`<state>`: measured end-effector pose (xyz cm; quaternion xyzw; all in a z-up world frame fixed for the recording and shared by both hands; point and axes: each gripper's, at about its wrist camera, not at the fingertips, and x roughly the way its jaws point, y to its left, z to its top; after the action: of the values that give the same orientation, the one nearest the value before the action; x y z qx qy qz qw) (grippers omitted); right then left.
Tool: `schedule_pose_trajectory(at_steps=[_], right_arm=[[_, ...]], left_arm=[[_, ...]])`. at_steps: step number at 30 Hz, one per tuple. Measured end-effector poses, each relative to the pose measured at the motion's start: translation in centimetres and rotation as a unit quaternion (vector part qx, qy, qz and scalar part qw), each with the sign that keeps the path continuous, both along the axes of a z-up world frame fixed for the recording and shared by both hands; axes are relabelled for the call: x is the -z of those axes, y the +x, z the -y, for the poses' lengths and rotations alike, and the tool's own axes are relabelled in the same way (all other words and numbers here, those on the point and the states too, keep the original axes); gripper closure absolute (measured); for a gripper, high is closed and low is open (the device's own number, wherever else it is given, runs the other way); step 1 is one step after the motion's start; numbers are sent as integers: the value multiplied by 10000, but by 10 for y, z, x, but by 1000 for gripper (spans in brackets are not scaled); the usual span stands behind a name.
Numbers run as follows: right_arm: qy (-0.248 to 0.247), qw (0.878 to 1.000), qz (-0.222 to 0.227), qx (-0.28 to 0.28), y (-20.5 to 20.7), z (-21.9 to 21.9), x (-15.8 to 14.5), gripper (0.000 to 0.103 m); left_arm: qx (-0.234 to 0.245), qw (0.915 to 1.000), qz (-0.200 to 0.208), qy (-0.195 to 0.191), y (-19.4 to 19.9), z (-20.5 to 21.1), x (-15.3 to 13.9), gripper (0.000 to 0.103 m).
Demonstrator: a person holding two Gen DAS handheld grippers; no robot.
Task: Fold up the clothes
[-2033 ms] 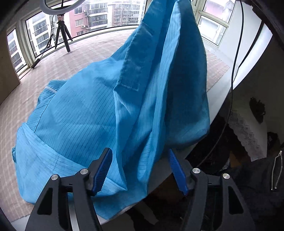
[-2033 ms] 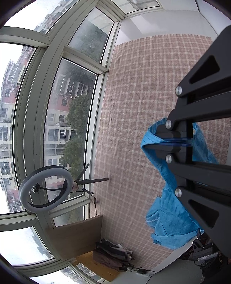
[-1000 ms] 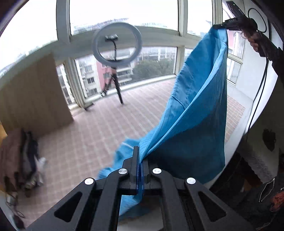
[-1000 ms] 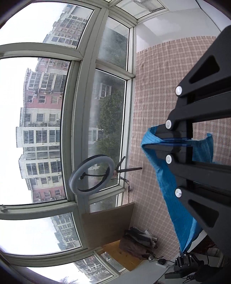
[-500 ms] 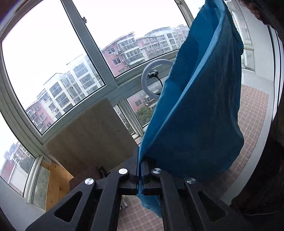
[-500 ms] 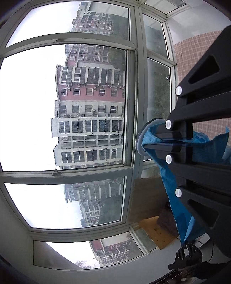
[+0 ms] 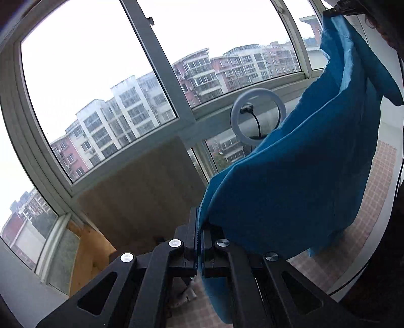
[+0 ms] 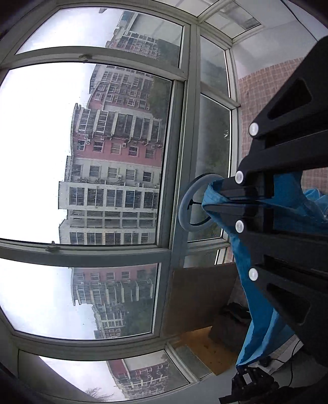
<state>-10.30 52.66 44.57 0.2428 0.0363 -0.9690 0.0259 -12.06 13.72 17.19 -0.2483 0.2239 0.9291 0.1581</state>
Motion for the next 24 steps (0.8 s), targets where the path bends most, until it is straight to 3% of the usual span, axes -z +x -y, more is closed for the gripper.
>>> schedule_pose_trajectory(at_steps=[2,5,9,11,17,24], right_arm=[[94,9999,-73,69,3,4,-8,102],[68,9978,-644,146,36,5,-67,102],[185,9914,-1259,299,91,15,-140,102],[347,9880,-1467,351,116,25,-158,102],[555,9814,-1807,337,173,44,-176,102],[829,9806,-1762,219,195,64,-167,102]], left_arm=[[-70,9998,-198,68,0,3,-13,103],[-154,9952,-958,141,20,14,-74,103],[-170,9817,-1896,33,61,26,-150,103],[-200,9740,-2254,-113,82,30,-170,102],[-161,9614,-2729,-309,134,49,-193,102],[-182,9585,-2775,-619,160,61,-195,102]])
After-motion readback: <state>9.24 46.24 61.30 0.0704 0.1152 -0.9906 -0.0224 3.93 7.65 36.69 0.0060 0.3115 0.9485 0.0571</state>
